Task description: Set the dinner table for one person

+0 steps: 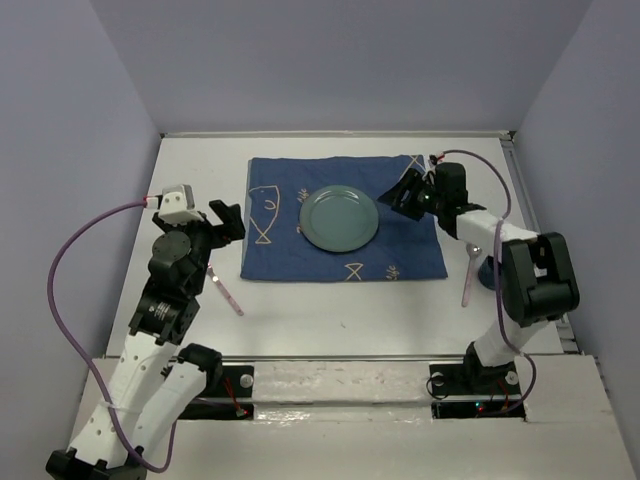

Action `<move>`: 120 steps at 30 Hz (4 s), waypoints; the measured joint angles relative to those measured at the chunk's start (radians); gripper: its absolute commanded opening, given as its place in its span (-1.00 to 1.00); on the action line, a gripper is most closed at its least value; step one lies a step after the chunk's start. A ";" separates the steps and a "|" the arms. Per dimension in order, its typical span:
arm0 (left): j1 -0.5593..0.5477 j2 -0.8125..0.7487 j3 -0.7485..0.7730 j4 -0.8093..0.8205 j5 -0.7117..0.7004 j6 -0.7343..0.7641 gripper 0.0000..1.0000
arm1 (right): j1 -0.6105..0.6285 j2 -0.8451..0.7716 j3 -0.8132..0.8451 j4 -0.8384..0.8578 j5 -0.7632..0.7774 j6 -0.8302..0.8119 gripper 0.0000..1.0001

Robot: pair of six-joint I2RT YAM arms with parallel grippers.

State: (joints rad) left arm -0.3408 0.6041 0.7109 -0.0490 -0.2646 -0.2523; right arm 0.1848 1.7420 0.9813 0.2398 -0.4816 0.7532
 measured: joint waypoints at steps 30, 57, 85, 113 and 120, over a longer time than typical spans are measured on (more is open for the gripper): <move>-0.180 -0.146 0.000 -0.001 0.147 0.021 0.98 | -0.288 -0.402 0.047 -1.025 0.869 -0.334 -0.15; -0.237 -0.150 0.000 -0.016 0.139 0.031 0.98 | -0.378 -0.340 0.144 -0.979 0.883 -0.390 -1.00; -0.240 -0.060 0.000 -0.023 0.085 0.037 0.98 | 0.043 0.537 1.325 -1.026 0.743 -0.726 -1.00; -0.201 -0.010 0.000 -0.023 0.082 0.039 0.98 | 0.072 0.727 1.434 -1.039 0.745 -0.812 0.33; -0.198 -0.018 0.000 -0.023 0.085 0.041 0.98 | 0.072 0.666 1.393 -1.032 0.793 -0.764 0.25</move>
State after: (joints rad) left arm -0.5392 0.5858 0.7109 -0.0723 -0.1799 -0.2111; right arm 0.2565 2.4081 2.3745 -0.7921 0.3115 -0.0113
